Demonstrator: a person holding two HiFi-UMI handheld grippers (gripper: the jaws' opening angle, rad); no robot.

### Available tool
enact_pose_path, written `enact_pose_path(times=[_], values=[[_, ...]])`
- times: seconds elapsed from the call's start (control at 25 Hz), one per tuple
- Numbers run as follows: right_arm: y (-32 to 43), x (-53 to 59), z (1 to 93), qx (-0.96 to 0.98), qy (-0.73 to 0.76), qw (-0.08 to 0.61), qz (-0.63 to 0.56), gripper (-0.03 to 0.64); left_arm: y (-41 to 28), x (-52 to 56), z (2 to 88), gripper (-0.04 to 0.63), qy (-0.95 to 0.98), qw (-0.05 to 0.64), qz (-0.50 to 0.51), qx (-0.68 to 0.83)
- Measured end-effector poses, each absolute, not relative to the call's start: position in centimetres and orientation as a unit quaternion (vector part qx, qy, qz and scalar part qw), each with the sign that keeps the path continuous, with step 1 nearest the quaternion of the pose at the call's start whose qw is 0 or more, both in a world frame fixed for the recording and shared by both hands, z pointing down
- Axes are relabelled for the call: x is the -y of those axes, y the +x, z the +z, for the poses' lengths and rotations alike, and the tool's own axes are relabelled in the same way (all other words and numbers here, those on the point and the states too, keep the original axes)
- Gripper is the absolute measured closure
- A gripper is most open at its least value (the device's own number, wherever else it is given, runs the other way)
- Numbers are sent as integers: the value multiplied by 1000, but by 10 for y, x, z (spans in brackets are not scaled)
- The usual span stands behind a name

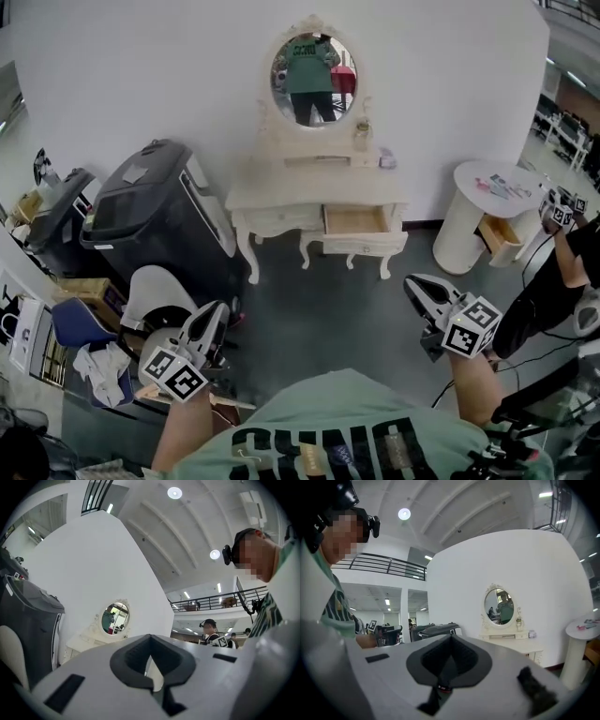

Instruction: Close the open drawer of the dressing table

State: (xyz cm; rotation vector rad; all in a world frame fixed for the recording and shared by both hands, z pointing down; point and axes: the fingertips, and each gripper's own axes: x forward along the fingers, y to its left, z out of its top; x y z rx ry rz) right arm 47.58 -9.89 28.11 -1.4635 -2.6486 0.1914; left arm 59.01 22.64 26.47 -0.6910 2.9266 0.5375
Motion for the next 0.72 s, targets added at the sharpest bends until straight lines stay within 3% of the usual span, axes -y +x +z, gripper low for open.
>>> enact_pose_path(times=[0.72], values=[[402, 26, 300, 888, -448, 83, 61, 611, 509, -317, 283, 598, -230, 28, 184, -955]])
